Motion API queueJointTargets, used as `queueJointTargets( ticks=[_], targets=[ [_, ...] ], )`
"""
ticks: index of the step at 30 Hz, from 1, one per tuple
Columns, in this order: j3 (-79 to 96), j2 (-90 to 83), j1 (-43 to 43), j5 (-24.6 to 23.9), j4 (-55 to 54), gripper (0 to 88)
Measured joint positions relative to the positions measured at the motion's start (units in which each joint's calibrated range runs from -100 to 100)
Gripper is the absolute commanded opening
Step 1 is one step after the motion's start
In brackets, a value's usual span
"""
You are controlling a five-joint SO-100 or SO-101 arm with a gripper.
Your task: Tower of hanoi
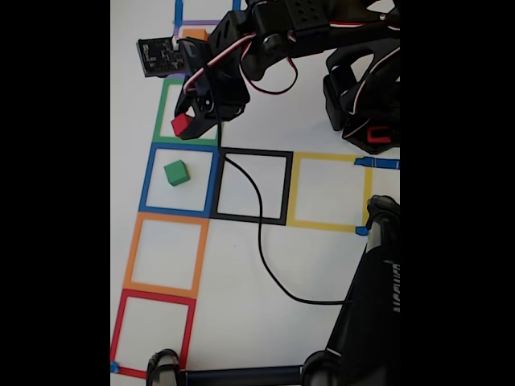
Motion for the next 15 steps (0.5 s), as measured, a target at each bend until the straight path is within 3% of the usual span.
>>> queueJointTargets(
  ticks=[7, 15],
  targets=[
    [9.74, 11.14, -0.12, 0.0, -22.65, 1.3],
    [10.71, 22.29, 0.12, 0.0, -35.79, 1.3]
  ],
)
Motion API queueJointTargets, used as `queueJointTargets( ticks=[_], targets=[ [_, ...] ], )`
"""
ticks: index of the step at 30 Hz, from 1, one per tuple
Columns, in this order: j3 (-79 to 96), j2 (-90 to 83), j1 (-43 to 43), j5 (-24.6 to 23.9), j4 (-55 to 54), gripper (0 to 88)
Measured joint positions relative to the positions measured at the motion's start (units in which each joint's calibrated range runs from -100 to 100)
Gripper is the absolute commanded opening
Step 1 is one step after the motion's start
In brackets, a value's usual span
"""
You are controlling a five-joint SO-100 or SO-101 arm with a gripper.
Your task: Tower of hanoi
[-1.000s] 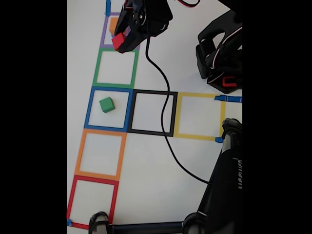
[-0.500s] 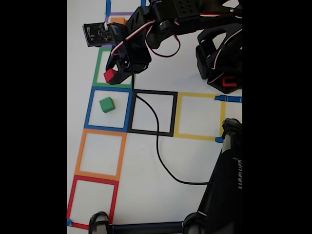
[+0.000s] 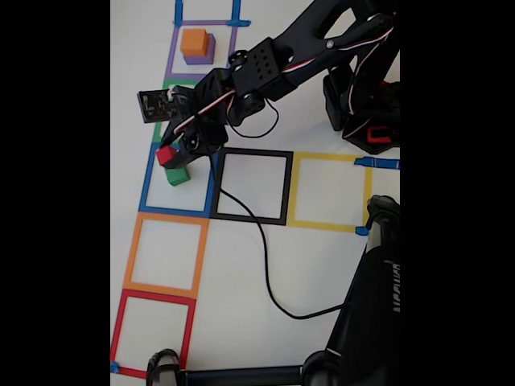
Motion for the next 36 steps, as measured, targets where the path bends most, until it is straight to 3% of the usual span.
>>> queueJointTargets(
  ticks=[8, 36],
  targets=[
    [0.0, 4.56, 1.29, 0.0, -5.48, 1.3],
    [5.49, 4.73, 4.92, 0.0, -7.42, 1.3]
  ],
)
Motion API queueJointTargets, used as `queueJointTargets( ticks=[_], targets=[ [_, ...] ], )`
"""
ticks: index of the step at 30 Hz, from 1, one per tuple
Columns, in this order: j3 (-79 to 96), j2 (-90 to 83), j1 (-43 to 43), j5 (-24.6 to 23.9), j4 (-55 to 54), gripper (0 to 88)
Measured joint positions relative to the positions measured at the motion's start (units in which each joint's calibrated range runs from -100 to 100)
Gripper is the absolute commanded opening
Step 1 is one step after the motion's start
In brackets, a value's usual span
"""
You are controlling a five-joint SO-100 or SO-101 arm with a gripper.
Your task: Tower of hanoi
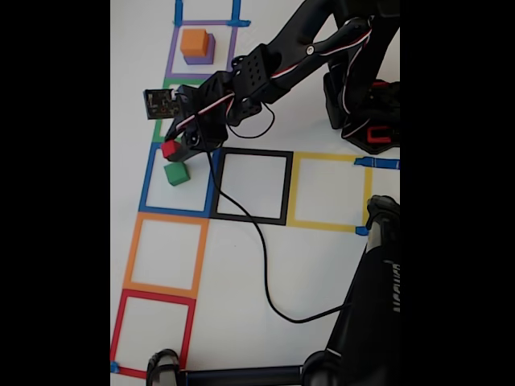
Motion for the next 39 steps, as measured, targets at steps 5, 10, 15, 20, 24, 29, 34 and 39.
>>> queueJointTargets(
  ticks=[5, 10, 15, 20, 24, 29, 34, 39],
  targets=[
    [3.19, -0.76, -2.22, 0.0, -1.85, 1.3],
    [3.28, -1.35, -2.93, 0.0, -2.58, 1.3],
    [3.28, -1.27, -2.81, 0.0, -3.39, 1.3],
    [3.1, 1.86, -3.04, 0.0, -6.13, 1.3],
    [3.01, 4.22, -3.04, 0.0, -8.14, 1.3],
    [1.95, 7.18, -3.04, 0.0, -10.4, 1.3],
    [0.27, 8.44, -3.51, 0.0, -11.04, 1.3],
    [-1.68, 10.47, -4.33, 0.0, -11.37, 1.3]
  ],
)
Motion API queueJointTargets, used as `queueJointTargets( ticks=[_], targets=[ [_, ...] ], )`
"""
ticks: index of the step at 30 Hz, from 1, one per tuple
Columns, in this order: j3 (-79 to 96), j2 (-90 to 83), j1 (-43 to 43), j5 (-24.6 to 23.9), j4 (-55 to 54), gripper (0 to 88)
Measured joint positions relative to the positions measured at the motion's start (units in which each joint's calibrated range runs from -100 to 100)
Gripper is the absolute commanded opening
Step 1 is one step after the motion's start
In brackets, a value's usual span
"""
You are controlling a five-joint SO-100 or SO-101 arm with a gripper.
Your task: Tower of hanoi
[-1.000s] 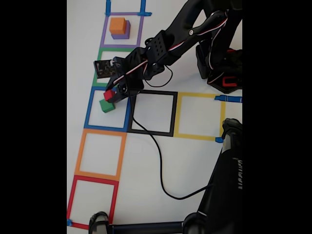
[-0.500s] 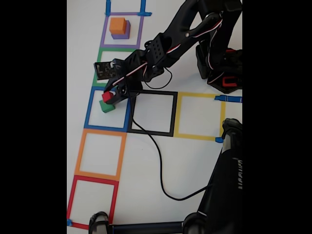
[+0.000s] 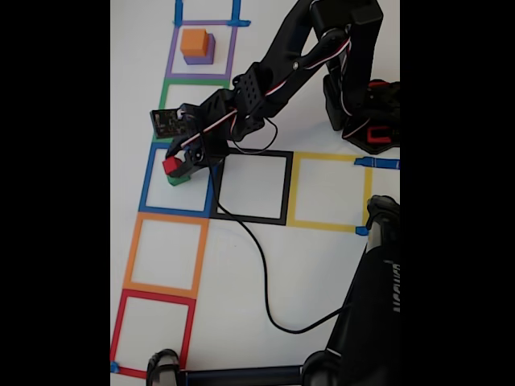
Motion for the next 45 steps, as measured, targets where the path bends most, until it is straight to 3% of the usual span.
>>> queueJointTargets(
  ticks=[13, 23, 27, 35, 42, 45],
  targets=[
    [-0.44, 2.62, -0.12, 0.0, -2.5, 5.3],
    [-0.44, 2.87, 0.82, 0.0, -3.55, 21.8],
    [-0.44, 2.87, 0.82, 0.0, -3.87, 23.8],
    [-1.15, 2.87, 0.82, 0.0, -5.97, 20.9],
    [-1.95, 0.0, 0.82, 0.0, -5.8, 5.2],
    [-2.12, -4.73, 0.82, 0.0, -1.21, 2.7]
  ],
)
